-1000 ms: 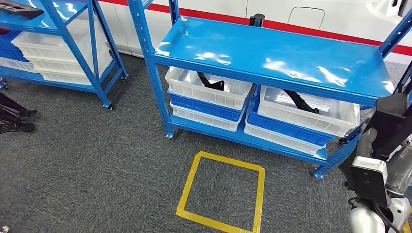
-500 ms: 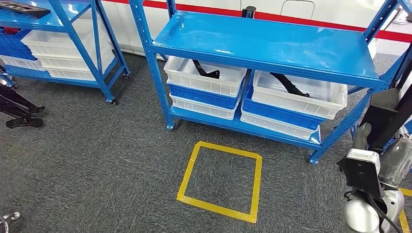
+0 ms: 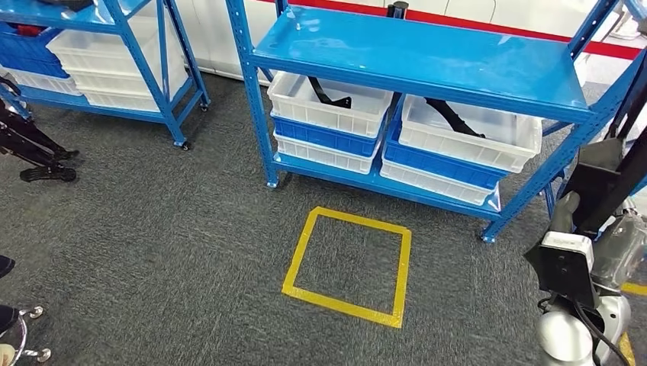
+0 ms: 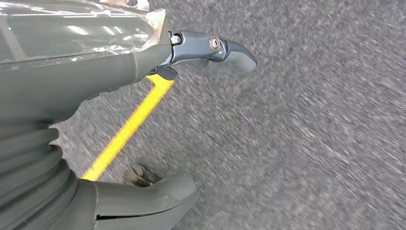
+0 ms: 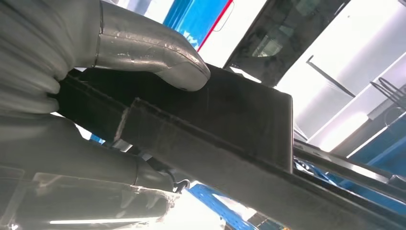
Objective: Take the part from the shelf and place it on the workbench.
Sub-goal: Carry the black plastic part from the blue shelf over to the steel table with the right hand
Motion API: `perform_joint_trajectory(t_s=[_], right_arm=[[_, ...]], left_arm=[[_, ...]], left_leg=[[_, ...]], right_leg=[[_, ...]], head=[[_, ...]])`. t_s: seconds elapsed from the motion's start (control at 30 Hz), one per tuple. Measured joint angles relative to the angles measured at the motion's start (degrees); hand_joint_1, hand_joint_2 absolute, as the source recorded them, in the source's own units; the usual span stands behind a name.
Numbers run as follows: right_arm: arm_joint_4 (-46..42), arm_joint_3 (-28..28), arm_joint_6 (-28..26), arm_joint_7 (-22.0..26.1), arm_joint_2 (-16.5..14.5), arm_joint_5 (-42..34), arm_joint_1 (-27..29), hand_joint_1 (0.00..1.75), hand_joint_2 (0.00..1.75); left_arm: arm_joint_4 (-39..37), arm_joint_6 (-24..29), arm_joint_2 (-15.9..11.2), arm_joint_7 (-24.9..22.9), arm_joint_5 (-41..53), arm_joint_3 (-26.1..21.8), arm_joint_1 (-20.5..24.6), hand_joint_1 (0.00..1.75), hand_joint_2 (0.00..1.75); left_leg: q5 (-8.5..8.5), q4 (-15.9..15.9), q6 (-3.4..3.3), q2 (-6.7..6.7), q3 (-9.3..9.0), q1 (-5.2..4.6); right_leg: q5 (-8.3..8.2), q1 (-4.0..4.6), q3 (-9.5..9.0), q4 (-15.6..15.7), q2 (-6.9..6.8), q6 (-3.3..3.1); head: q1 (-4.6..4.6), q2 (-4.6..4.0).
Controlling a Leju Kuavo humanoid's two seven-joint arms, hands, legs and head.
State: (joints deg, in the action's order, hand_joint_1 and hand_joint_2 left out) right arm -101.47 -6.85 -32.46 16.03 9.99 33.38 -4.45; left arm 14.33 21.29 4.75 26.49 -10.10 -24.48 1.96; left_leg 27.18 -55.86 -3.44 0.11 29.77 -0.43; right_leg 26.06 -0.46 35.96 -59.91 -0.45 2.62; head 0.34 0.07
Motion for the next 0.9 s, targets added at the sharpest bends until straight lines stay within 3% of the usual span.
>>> perform_joint_trajectory(t_s=[0.07, 0.1, 0.13, 0.17, 0.2, 0.23, 0.27, 0.33, 0.37, 0.43, 0.47, 0.53, 0.6, 0.63, 0.67, 0.7, 0.77, 0.83, 0.9], right_arm=[[0.3, 0.1, 0.0, 0.0, 0.1, 0.0, -0.2, 1.75, 1.75], [0.5, 0.2, 0.0, 0.0, 0.1, -0.1, -0.2, 1.75, 1.75], [0.7, 0.3, 0.0, 0.1, 0.1, -0.3, -0.3, 1.75, 1.75], [0.9, 0.3, 0.0, 0.2, 0.1, -0.5, -0.4, 1.75, 1.75], [1.2, 0.4, 0.0, 0.3, 0.2, -0.7, -0.6, 1.75, 1.75], [1.4, 0.5, 0.0, 0.5, 0.3, -0.9, -0.7, 1.75, 1.75], [1.6, 0.6, 0.0, 0.5, 0.4, -1.0, -0.9, 1.75, 1.75], [1.9, 0.7, -0.1, 0.7, 0.5, -1.2, -1.4, 1.75, 1.75], [2.1, 0.8, -0.1, 0.7, 0.6, -1.2, -1.5, 1.75, 1.75], [2.5, 1.1, -0.1, 0.8, 0.6, -1.3, -1.8, 1.75, 1.75], [2.8, 1.3, -0.1, 0.8, 0.6, -1.3, -2.0, 1.75, 1.75], [3.1, 1.5, -0.1, 0.8, 0.6, -1.3, -2.2, 1.75, 1.75], [3.3, 1.8, -0.1, 0.8, 0.6, -1.3, -2.4, 1.75, 1.75], [3.5, 1.8, -0.1, 0.8, 0.6, -1.3, -2.4, 1.75, 1.75], [3.6, 1.9, -0.1, 0.8, 0.6, -1.3, -2.4, 1.75, 1.75], [3.7, 1.9, -0.1, 0.8, 0.6, -1.3, -2.4, 1.75, 1.75], [3.8, 2.0, -0.1, 0.8, 0.6, -1.3, -2.4, 1.75, 1.75], [3.9, 2.0, -0.1, 0.8, 0.6, -1.3, -2.6, 1.75, 1.75], [3.9, 2.1, -0.1, 0.8, 0.6, -1.3, -2.9, 1.75, 1.75]], left_arm=[[0.0, -0.1, 0.0, 0.0, 0.0, 0.0, 0.1, 0.0, 1.75], [0.0, -0.1, -0.1, 0.0, 0.0, 0.0, 0.1, 0.0, 1.75], [0.0, -0.2, 0.0, 0.0, 0.1, 0.0, 0.1, 0.0, 1.75], [0.0, -0.2, 0.0, 0.0, 0.2, 0.0, 0.1, 0.0, 1.75], [0.0, -0.2, 0.0, 0.0, 0.3, 0.0, 0.1, 0.0, 1.75], [0.0, -0.1, 0.0, 0.0, 0.4, 0.0, 0.1, 0.0, 1.75], [0.0, -0.1, -0.1, 0.0, 0.4, -0.1, 0.0, 0.0, 1.75], [0.0, 0.2, -0.2, 0.0, 0.5, -0.2, 0.0, 0.0, 1.75], [-0.1, 0.3, -0.2, 0.0, 0.5, -0.3, 0.0, 0.0, 1.75], [-0.1, 0.4, -0.3, 0.0, 0.5, -0.7, -0.1, 0.0, 1.75], [-0.1, 0.4, -0.3, 0.0, 0.5, -0.8, -0.2, 0.0, 1.75], [-0.2, 0.5, -0.3, 0.0, 0.5, -1.0, -0.2, 0.0, 1.75], [-0.2, 0.5, -0.3, 0.0, 0.5, -1.1, -0.3, 0.0, 1.75], [-0.2, 0.5, -0.3, 0.0, 0.5, -1.2, -0.3, 0.0, 1.75], [-0.2, 0.5, -0.3, 0.0, 0.5, -1.3, -0.3, 0.0, 1.75], [-0.2, 0.5, -0.3, 0.0, 0.5, -1.3, -0.3, 0.0, 1.75], [-0.2, 0.5, -0.3, 0.0, 0.5, -1.4, -0.2, 0.0, 1.75], [-0.2, 0.4, -0.3, 0.0, 0.5, -1.4, -0.1, 0.0, 1.75], [-0.2, 0.4, -0.4, 0.0, 0.5, -1.4, -0.1, 0.0, 1.75]], left_leg=[[-1.61, 0.1, -0.34, 0.19, 1.66, 0.04], [-2.4, 0.1, -0.32, 0.27, 2.63, 0.0], [-3.2, 0.0, -0.27, 0.35, 3.71, -0.02], [-4.0, -0.1, -0.16, 0.42, 4.83, 0.0], [-4.77, -0.3, 0.01, 0.46, 5.94, 0.06], [-5.48, -0.5, 0.24, 0.47, 6.95, 0.1], [-6.09, -0.9, 0.53, 0.45, 7.84, 0.05], [-7.25, -1.4, 1.1, 0.4, 8.85, -0.16], [-7.83, -1.4, 1.36, 0.38, 9.06, -0.24], [-8.55, -1.3, 1.93, 0.33, 9.26, -0.05], [-7.52, -1.9, 2.29, 0.24, 9.58, 0.14], [-2.17, -6.4, 3.02, 0.02, 10.91, 0.53], [3.48, -14.3, 3.6, -0.1, 12.63, 0.72], [4.46, -17.4, 3.76, -0.12, 12.95, 0.81], [4.18, -18.9, 3.85, -0.13, 12.44, 0.9], [3.0, -18.2, 3.84, -0.14, 10.87, 1.0], [1.16, -11.1, 3.57, -0.26, 4.8, 1.14], [1.66, -3.7, 3.12, -0.51, -0.42, 0.97], [2.12, -1.4, 2.51, -0.58, -1.36, 0.52]], right_leg=[[5.24, -0.1, 1.76, -6.0, 0.16, -0.66], [7.0, -0.18, 2.33, -9.5, 0.18, -0.56], [7.48, -0.28, 2.33, -12.1, 0.19, -0.08], [6.78, -0.37, 1.61, -13.2, 0.18, 0.7], [5.38, -0.5, 0.01, -12.4, 0.18, 1.55], [4.1, -0.67, -2.53, -9.6, 0.17, 2.21], [3.85, -0.74, -5.82, -5.3, 0.18, 2.44], [5.25, -0.54, -10.63, 2.1, 0.25, 1.67], [6.01, -0.3, -11.53, 3.8, 0.28, 1.09], [5.59, -0.41, -10.76, 3.9, 0.19, -0.09], [5.07, -0.56, -10.26, 3.8, 0.09, -0.81], [3.67, -0.86, -8.98, 3.8, -0.12, -2.09], [2.15, -0.68, -7.43, 3.7, -0.19, -2.51], [1.42, -0.62, -6.61, 3.6, -0.19, -2.44], [0.76, -0.58, -5.75, 3.5, -0.18, -2.27], [0.2, -0.58, -4.9, 3.3, -0.18, -2.07], [-0.67, -0.58, -3.52, 2.9, -0.17, -1.51], [-1.41, -0.43, -2.73, 2.5, -0.27, -0.74], [-2.31, -0.42, -2.25, 2.5, -0.43, 0.15]], head=[[0.27, 0.0], [0.34, 0.0], [0.33, 0.0], [0.34, 0.0], [0.33, 0.0], [0.34, 0.0], [0.36, 0.0], [0.23, 0.0], [0.12, 0.0], [-0.05, 0.0], [-0.09, 0.0], [-0.15, 0.0], [-0.21, 0.0], [-0.22, 0.0], [-0.24, 0.0], [-0.24, 0.0], [-0.27, 0.0], [-0.21, 0.0], [-0.15, 0.0]])
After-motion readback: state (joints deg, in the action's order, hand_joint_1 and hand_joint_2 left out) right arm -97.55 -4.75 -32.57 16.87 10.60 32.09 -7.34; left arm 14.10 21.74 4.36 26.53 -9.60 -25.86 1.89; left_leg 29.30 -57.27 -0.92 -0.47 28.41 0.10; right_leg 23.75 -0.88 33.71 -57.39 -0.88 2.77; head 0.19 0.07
